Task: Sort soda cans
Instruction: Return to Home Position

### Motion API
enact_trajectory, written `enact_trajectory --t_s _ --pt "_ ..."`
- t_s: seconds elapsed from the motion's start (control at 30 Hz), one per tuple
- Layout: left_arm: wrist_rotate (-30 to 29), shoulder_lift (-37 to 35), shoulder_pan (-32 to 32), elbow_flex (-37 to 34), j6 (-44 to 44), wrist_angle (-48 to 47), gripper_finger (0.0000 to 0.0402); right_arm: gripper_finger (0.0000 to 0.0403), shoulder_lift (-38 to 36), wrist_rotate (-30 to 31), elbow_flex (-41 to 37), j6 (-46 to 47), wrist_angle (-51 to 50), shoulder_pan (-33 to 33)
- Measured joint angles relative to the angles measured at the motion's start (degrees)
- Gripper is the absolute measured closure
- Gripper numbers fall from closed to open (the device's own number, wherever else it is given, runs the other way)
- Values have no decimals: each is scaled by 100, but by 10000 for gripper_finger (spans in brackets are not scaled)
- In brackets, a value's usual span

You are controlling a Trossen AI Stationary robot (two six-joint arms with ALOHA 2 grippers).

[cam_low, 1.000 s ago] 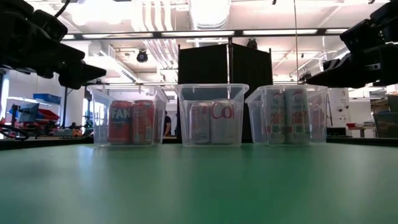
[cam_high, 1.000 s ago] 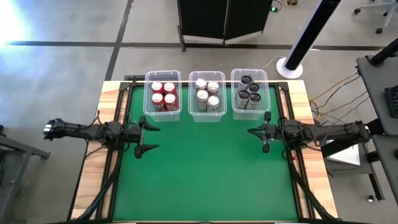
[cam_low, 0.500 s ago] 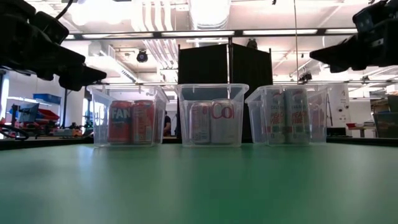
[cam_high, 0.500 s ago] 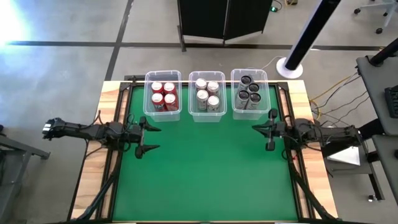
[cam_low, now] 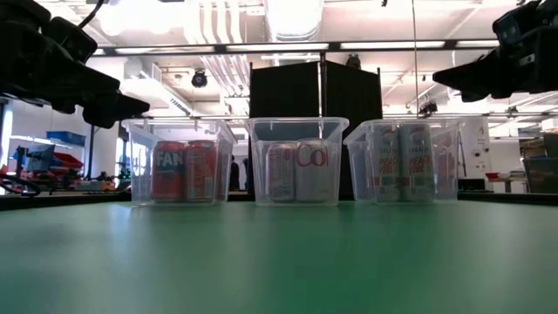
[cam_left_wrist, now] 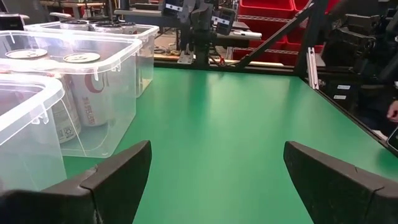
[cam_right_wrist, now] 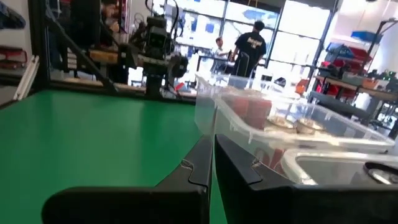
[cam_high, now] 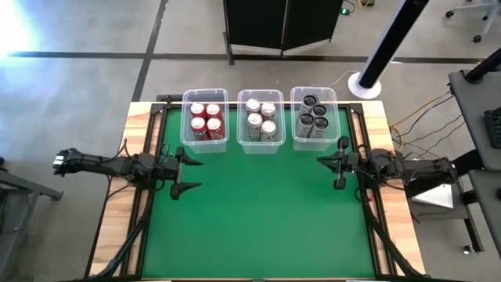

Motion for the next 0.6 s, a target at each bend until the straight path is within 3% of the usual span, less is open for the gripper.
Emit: enact_trajectory --t_s 0.6 --pt "0 13 0 0 -1 0 51 390 192 -5 4 0 9 0"
